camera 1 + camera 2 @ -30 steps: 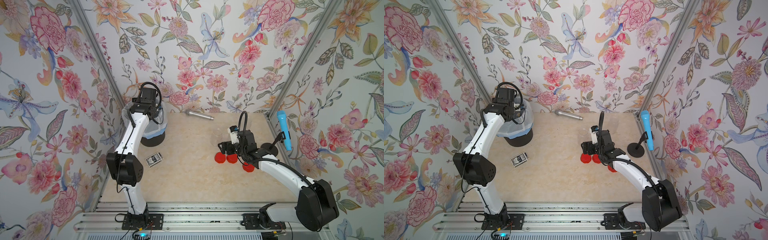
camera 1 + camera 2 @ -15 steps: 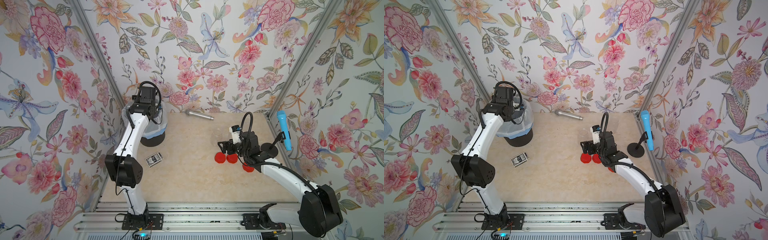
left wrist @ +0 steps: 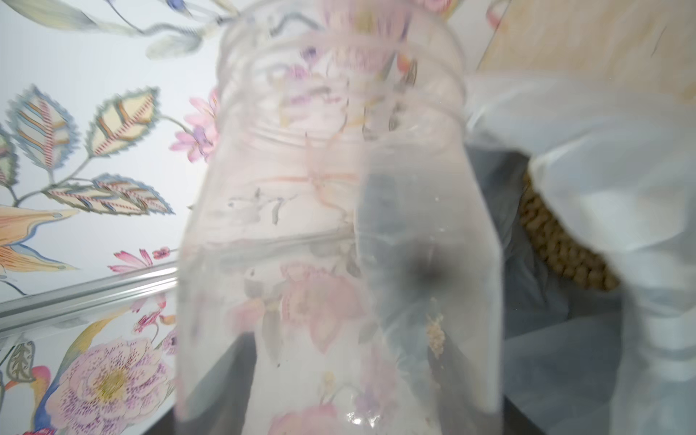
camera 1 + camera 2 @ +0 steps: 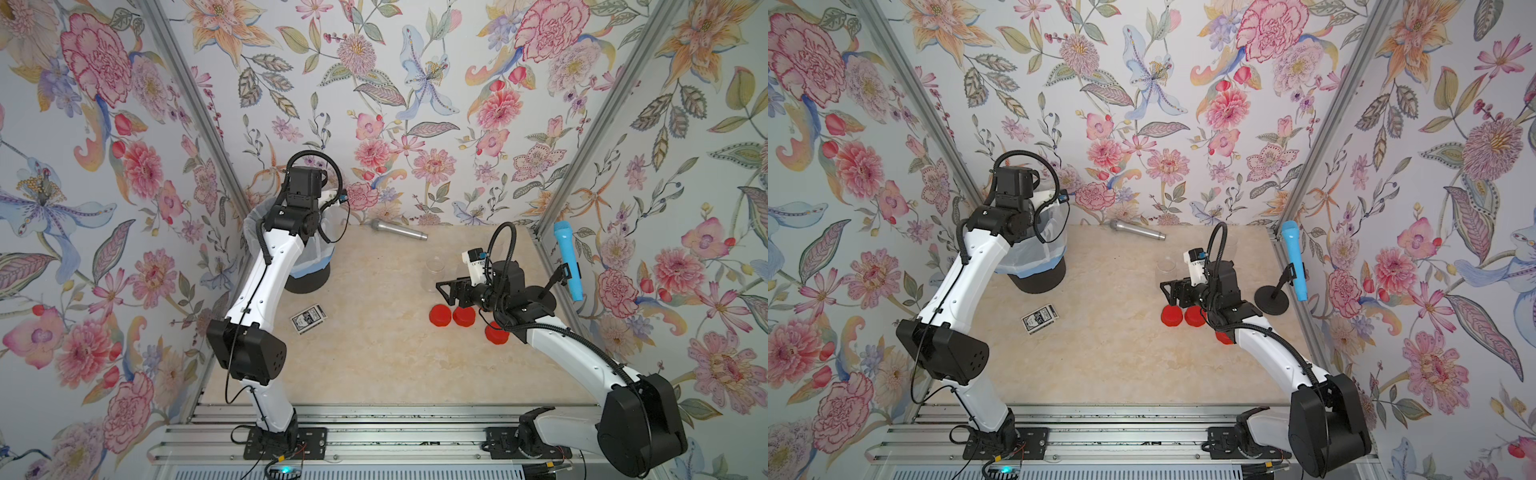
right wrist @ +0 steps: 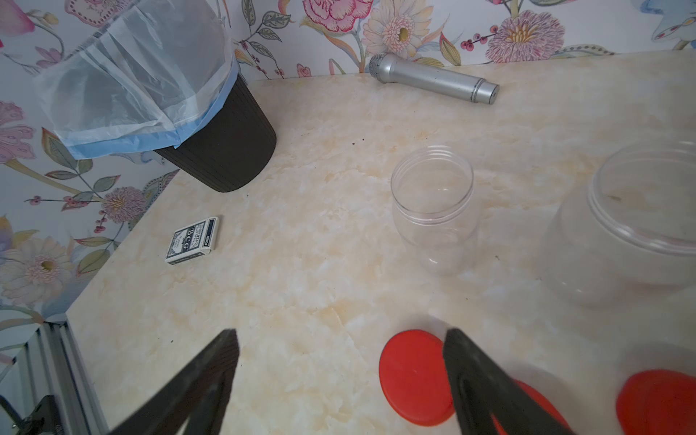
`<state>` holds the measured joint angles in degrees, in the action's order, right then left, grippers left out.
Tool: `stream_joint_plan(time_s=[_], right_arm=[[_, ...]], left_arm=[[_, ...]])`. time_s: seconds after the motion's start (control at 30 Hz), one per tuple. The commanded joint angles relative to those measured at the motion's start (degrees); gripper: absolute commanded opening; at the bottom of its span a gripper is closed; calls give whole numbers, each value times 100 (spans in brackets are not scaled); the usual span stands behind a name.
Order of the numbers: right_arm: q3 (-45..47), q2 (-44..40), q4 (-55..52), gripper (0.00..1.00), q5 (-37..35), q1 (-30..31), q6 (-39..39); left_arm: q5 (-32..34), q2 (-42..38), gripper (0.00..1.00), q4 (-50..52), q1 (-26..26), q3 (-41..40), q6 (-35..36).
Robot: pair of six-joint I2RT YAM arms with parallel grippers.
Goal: Empty moldy peanuts from jars
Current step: Pour the moldy peanuts from the jar into the trash bin, then place the jar at the center of the board.
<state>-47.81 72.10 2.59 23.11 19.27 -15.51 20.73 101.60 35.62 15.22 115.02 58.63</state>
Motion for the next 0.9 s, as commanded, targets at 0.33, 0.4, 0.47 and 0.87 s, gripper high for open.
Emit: stream_joint_plan(time_s=[0.33, 0.4, 0.47, 0.87], right_arm=[[194, -823, 488, 88, 1322, -442, -1237], [178, -928, 467, 88, 1320, -324, -1164], [181, -1064, 466, 90, 1230, -139, -1098], [-459, -536, 476, 93, -326, 1501, -466]], left_arm=[[-5096, -2189, 34, -5045, 661, -4740, -4084], [-5594, -2552, 36, -6465, 691, -5886, -4747], [-5880, -2749, 37, -7483, 744, -6703, -5312], [-5772, -2979, 35, -8092, 1127, -8152, -5617]])
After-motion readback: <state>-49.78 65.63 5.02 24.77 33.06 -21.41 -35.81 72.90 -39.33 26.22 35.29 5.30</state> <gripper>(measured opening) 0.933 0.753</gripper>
